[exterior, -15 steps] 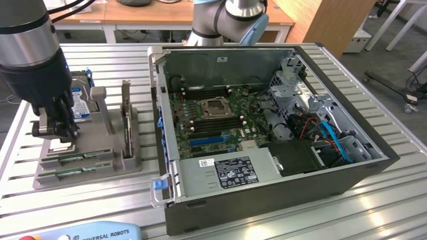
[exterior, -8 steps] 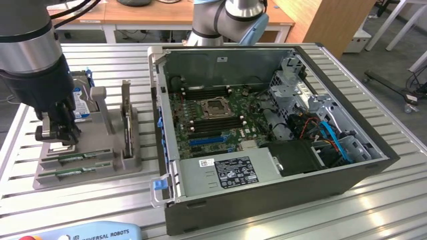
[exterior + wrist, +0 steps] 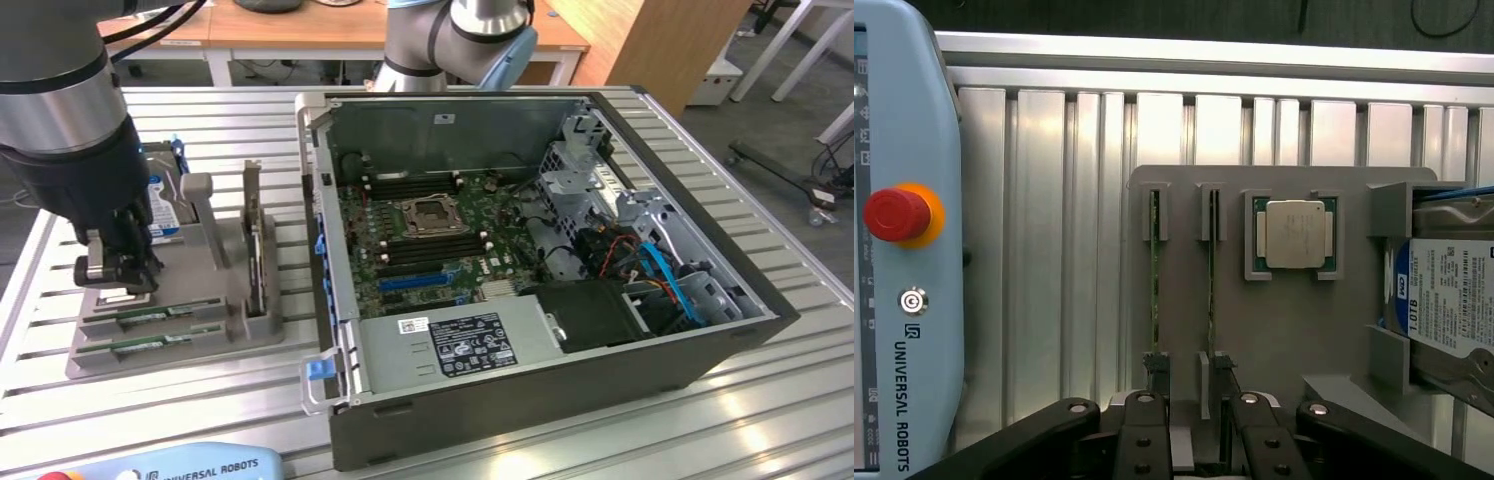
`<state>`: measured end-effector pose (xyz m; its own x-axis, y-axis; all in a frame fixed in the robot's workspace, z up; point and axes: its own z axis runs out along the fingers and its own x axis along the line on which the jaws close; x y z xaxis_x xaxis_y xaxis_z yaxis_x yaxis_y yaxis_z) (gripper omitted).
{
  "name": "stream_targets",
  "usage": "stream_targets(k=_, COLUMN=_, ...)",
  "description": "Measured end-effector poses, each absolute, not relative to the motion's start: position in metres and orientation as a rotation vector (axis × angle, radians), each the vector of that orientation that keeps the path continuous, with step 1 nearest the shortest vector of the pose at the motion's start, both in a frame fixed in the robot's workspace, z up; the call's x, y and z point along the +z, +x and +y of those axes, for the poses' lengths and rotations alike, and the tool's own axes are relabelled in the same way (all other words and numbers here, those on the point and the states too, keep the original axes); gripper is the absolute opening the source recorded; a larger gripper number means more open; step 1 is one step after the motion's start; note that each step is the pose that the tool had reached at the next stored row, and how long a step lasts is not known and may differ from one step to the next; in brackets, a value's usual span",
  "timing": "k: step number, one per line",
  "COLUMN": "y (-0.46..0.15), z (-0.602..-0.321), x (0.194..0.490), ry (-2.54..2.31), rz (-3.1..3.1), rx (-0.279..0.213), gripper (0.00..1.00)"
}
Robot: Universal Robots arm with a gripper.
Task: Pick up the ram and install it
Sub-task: 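Pick up the ram and move it above insertion slot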
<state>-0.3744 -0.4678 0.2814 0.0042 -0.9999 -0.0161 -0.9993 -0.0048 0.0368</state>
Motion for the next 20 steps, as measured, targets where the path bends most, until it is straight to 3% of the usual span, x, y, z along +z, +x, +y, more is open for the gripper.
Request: stream_targets(k=20, y=-0.374, z=-0.480, x=0.275, ry=2.216, rz=-2.206, rx=-0.058, gripper=0.30)
